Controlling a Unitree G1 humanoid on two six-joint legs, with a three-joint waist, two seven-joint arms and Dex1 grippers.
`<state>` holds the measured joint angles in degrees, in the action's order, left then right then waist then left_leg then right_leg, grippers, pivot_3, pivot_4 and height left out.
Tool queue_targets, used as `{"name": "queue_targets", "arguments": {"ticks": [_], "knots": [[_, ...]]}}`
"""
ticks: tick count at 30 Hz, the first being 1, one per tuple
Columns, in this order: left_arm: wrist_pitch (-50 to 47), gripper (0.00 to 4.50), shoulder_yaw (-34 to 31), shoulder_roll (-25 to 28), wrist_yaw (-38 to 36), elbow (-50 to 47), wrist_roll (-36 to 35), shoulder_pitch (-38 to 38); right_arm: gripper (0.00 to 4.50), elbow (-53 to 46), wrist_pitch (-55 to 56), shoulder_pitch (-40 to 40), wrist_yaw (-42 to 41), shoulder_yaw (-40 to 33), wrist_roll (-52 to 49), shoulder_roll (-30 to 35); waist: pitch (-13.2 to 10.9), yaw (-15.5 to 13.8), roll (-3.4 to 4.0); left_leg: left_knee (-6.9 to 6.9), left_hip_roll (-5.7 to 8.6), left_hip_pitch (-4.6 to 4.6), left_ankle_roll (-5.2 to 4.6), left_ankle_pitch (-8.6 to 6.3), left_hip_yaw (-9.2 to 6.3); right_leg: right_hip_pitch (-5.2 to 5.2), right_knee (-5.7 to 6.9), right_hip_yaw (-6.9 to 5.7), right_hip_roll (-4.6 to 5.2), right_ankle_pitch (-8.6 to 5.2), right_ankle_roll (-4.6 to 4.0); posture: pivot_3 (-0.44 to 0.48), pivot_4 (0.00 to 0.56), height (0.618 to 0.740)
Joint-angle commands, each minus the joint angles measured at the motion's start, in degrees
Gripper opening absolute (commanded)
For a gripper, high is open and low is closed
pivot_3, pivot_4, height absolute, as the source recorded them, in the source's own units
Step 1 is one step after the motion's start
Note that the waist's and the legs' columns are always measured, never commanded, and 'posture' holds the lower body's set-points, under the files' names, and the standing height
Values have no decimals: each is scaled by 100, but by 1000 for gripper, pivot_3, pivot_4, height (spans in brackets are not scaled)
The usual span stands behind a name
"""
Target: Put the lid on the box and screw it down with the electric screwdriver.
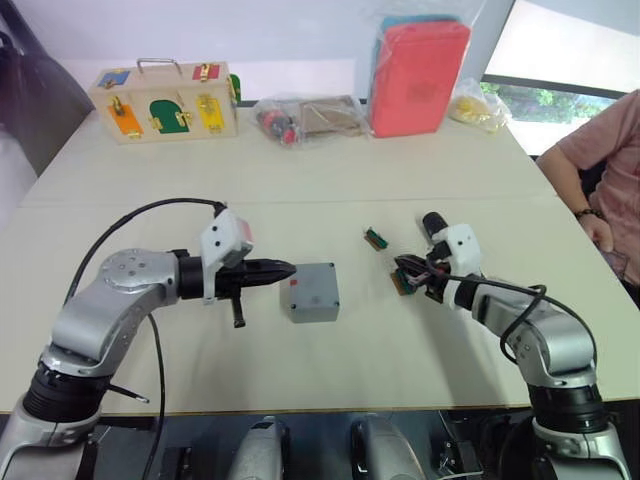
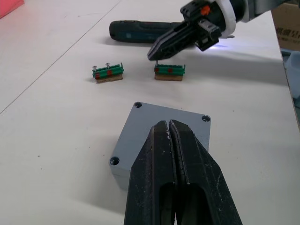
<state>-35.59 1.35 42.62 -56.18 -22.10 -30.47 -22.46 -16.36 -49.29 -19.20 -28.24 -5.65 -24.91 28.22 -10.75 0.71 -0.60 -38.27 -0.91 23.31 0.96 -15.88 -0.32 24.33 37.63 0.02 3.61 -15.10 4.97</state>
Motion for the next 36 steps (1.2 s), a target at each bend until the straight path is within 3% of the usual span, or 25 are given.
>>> {"name": "queue_targets", "arguments": {"ticks": [1,6,12,18,36], "knots": [[99,0,-80,38,-2,-42,11,2,21,-430,-109,-231,-81,-207,-254,119,0,0,0,0,0,0,0,0,0,0,0,0,0,0,0,0,150,730],[93,0,-126,102,-7,-27,25,85,21,-831,-950,-865,-268,-149,-983,191,0,11,0,0,0,0,0,0,-1,0,0,0,1,0,0,0,150,730],[136,0,-175,201,-34,-7,19,161,21,-946,-1562,-1522,-238,447,-1365,-116,0,1,0,3,-4,-2,0,0,-6,1,2,-3,-5,-1,-2,0,150,730],[134,0,-183,157,102,-102,21,223,21,-511,-1379,-1752,-341,1234,-1034,-191,0,-4,0,-2,3,1,0,0,-4,0,2,0,8,0,0,0,150,730],[6,0,-277,239,311,-388,-89,437,21,103,-895,-1906,-670,1709,-469,-198,0,6,0,0,0,1,0,0,-4,3,2,-1,3,0,-1,0,150,730]]}}
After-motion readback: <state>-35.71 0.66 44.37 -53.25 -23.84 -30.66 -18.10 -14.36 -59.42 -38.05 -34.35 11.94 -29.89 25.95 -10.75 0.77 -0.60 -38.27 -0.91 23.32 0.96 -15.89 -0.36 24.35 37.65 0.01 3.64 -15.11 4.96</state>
